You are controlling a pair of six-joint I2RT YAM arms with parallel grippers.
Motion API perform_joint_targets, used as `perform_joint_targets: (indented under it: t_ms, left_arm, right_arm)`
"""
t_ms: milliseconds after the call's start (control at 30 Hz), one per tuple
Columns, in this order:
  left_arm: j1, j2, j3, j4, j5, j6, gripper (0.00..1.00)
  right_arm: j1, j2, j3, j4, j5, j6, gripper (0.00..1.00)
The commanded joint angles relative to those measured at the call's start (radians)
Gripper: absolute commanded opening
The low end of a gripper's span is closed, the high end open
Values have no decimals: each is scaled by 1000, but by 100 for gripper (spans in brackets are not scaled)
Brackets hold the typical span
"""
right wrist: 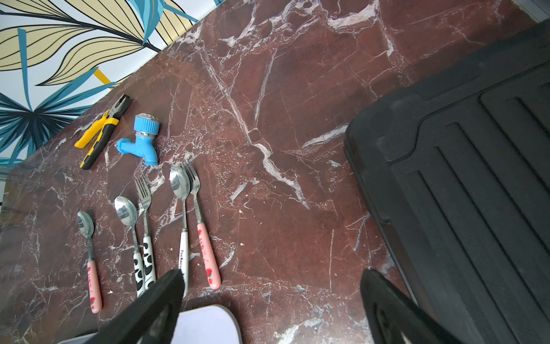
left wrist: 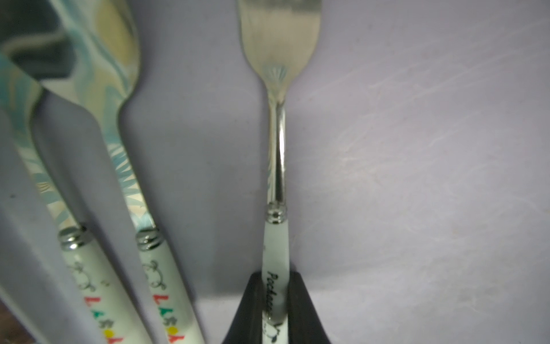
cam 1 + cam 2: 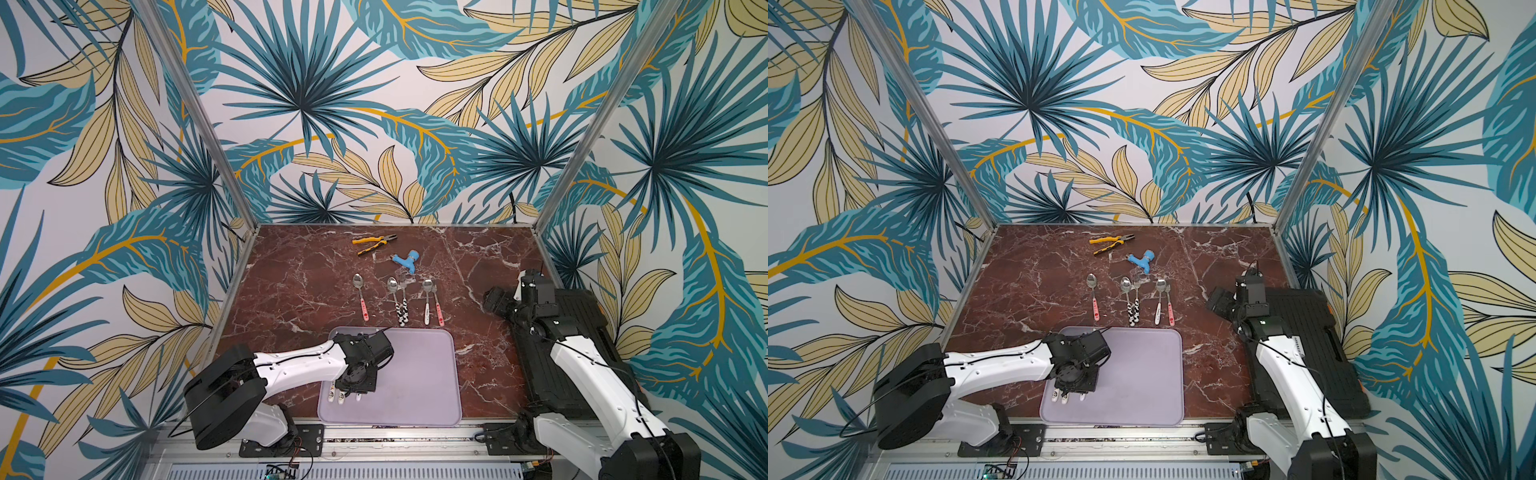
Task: Set the spoon and fork side by side
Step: Place the fork on the tray.
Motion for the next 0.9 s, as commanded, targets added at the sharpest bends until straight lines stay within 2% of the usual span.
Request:
perform_joint_targets:
  t_ms: [0, 233, 867]
  left_arm:
    - [-11, -13, -16, -37, 17, -17, 0]
    - [-11, -7, -21, -39, 12, -20, 1]
    - [-12, -18, 41, -72, -33, -16, 34]
  right_arm:
    - [-1, 0, -16, -26, 14, -4, 98]
    - [-1, 1, -16, -23, 13, -4, 98]
    - [0, -1, -15, -25, 13, -3, 98]
